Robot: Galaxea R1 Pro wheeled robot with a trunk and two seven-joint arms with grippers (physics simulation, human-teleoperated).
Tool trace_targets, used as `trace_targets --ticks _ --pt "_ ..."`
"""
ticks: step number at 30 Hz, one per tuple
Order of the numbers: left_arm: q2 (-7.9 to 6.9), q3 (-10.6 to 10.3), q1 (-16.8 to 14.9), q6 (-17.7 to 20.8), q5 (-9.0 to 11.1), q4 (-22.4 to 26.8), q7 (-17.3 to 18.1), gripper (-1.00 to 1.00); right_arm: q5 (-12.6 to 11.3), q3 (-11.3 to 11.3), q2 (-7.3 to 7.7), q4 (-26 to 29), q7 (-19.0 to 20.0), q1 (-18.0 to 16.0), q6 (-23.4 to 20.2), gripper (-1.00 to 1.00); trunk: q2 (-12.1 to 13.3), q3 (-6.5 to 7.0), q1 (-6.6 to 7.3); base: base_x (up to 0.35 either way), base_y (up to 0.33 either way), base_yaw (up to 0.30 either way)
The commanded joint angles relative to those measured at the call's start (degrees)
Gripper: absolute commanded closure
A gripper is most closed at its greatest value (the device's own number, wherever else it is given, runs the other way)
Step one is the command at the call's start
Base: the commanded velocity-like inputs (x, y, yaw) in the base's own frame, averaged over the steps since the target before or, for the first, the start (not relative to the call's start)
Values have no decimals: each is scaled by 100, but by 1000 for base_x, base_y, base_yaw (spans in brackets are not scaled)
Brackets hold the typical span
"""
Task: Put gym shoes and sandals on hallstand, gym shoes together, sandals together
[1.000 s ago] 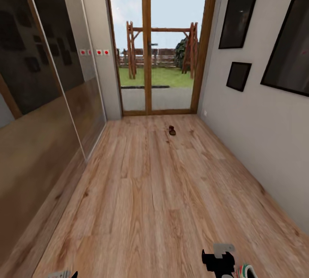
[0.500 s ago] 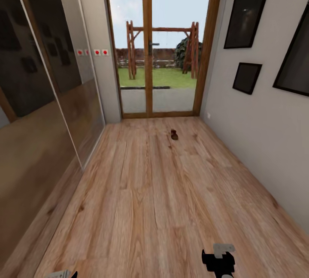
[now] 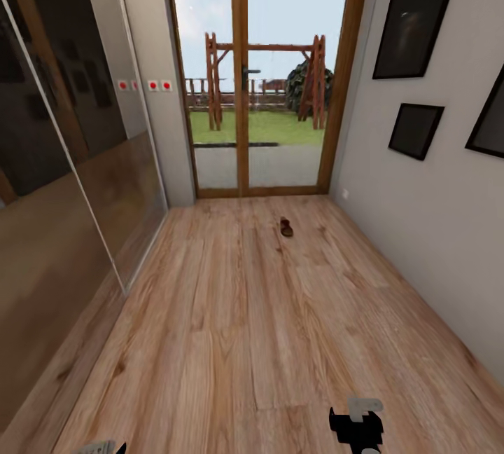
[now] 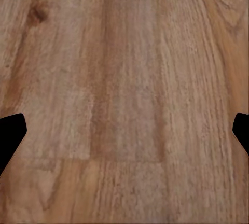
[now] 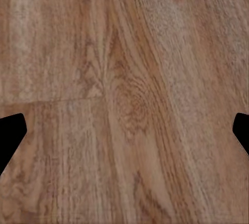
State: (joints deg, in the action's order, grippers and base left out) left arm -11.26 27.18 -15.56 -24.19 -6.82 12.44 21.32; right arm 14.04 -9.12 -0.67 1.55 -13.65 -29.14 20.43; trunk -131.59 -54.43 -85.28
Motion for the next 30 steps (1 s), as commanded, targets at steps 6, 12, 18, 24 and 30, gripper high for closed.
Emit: trace_targets --ticks 6,12,18,24,30 --pt "2 50 -2 -24 -58 -5 21 -100 56 -46 -1 -2 -27 -4 14 -100 -2 -5 -2 336 0 0" --pt "1 50 0 -24 -62 -5 21 -100 55 -46 -2 2 -29 -4 14 -100 -2 -5 -2 336 0 0" --pt "1 45 0 -24 -62 -5 21 -100 55 -46 -3 3 -31 -4 14 -100 -2 -5 -2 336 0 0" --pt "1 49 -3 -24 -59 -5 21 -100 55 -46 -2 3 -32 -4 14 -100 -2 -5 -2 336 0 0" --pt "3 45 -2 -24 -58 -5 21 -100 55 -46 -3 3 -32 -4 14 -100 -2 -5 -2 336 0 0"
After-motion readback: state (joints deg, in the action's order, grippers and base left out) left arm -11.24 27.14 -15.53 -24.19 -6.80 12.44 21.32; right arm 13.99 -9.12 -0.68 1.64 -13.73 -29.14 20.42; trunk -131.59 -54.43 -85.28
